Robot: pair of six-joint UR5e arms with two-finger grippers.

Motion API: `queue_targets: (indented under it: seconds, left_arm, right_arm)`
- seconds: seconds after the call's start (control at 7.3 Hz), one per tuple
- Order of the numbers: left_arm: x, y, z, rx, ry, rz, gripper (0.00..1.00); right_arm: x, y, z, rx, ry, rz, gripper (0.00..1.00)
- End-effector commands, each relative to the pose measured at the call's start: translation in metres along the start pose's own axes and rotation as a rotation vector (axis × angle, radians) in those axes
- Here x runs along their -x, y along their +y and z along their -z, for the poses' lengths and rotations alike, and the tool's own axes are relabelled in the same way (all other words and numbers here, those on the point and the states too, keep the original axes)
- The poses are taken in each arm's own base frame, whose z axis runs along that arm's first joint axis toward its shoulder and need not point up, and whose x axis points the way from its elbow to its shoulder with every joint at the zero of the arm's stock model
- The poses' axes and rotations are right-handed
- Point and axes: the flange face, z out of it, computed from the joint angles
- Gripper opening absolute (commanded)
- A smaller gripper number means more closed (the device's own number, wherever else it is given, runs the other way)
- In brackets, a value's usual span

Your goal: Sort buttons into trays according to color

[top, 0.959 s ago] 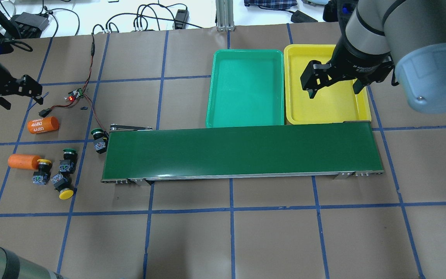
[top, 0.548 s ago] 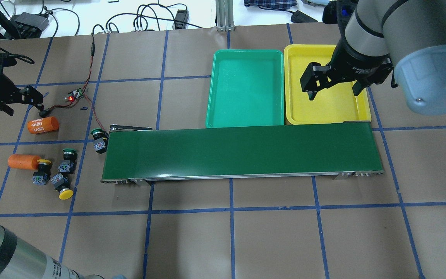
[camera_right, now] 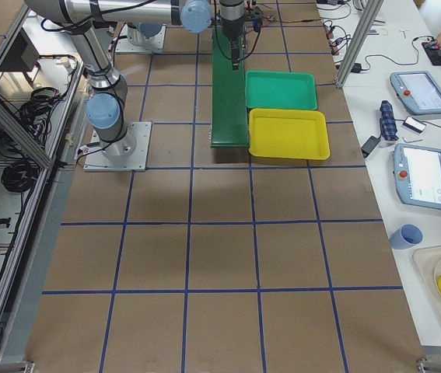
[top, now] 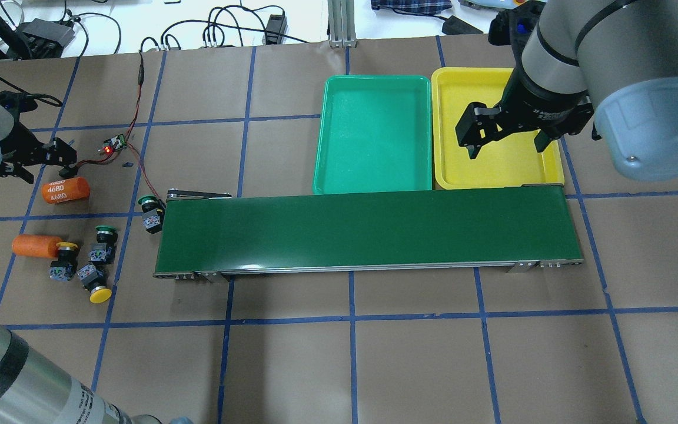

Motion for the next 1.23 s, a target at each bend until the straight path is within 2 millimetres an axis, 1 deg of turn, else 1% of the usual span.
queue_targets:
  seconds: [0.0, 0.27, 0.82, 0.96, 1.1]
  left_arm:
    - [0.001, -0.002, -0.014, 0.007, 0.005, -0.003, 1.0]
    - [0.0, -0.001, -0.018, 0.013, 0.007, -0.003, 1.0]
    - [0.0, 0.001, -0.034, 0.042, 0.008, -0.007, 1.0]
    - [0.0, 0.0, -0.033, 0.045, 0.003, -0.009, 0.63]
    - [-0.003, 0.004, -0.03, 0.07, 0.009, -0.012, 0.17]
  right_arm:
    - [0.0, 0.001, 0.0, 0.0, 0.0, 0.0, 1.0]
    - [0.0, 0.0, 0.0, 0.001, 0.002, 0.002, 1.0]
    - [0.0, 0.0, 0.0, 0.001, 0.002, 0.002, 1.0]
    - [0.0, 0.0, 0.0, 0.001, 0.003, 0.002, 1.0]
    - [0.0, 0.0, -0.001, 0.003, 0.003, 0.002, 1.0]
